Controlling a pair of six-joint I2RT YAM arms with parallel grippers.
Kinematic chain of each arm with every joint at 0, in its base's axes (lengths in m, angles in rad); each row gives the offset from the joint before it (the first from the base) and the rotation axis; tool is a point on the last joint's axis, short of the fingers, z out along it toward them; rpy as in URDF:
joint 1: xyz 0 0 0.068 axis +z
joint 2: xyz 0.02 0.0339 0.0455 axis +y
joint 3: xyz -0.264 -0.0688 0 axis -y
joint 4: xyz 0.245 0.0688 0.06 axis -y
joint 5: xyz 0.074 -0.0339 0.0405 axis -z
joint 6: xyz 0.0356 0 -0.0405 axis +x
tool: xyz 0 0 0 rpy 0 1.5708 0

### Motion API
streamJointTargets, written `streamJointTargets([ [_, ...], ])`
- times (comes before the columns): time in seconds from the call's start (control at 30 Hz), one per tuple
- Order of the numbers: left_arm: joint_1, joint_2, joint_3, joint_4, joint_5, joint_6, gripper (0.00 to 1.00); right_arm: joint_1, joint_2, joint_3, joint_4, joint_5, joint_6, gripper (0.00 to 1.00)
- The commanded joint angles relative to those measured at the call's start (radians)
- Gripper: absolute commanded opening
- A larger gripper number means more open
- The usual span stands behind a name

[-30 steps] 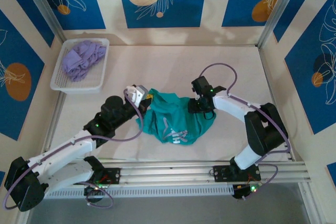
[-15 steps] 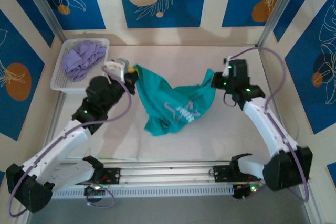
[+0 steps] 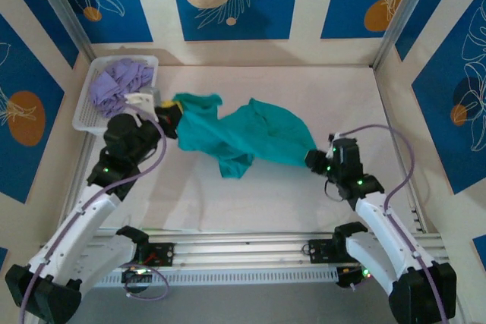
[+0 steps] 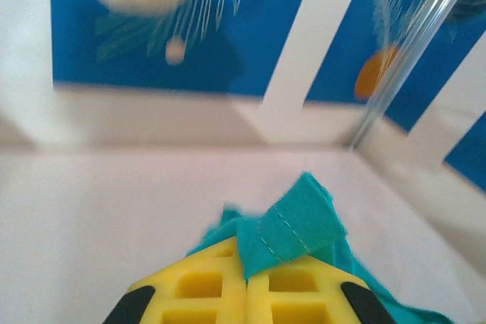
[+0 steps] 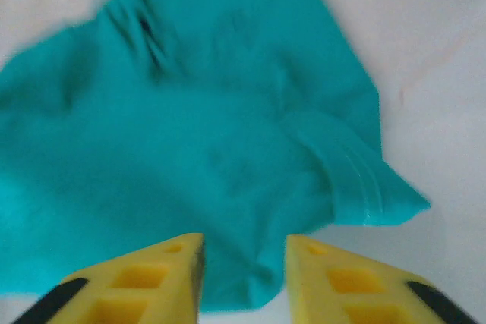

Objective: Fold the inside-out t-shirt

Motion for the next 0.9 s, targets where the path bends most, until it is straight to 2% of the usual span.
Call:
streamJointTargets([
  [0.0,0.012,-0.04,-0.089,-0.083,0.063,-0.074,0.0,0.082,-0.014,0.012,-0.005,0.037,0.042,0.43],
  [0.1,0.012,-0.073,-0.157,-0.089,0.052,-0.105,0.0,0.136,0.061,0.071,0.013,0.066,-0.015,0.47],
  [0.23,0.012,-0.074,-0.186,-0.094,0.038,-0.112,0.0,0.176,0.298,0.208,0.041,0.08,-0.109,0.49],
  [0.43,0.012,-0.072,-0.198,-0.089,0.034,-0.1,0.0,0.175,0.686,0.483,0.007,0.054,-0.282,0.52],
  [0.63,0.012,-0.07,-0.201,-0.081,0.037,-0.091,0.0,0.127,0.97,0.716,-0.087,-0.02,-0.337,0.54],
  [0.73,0.012,-0.069,-0.205,-0.07,0.044,-0.093,0.0,0.119,1.036,0.759,-0.104,-0.06,-0.341,0.48],
  [0.87,0.012,-0.055,-0.205,-0.061,0.044,-0.087,0.0,0.122,1.03,0.759,-0.086,-0.091,-0.335,0.24],
])
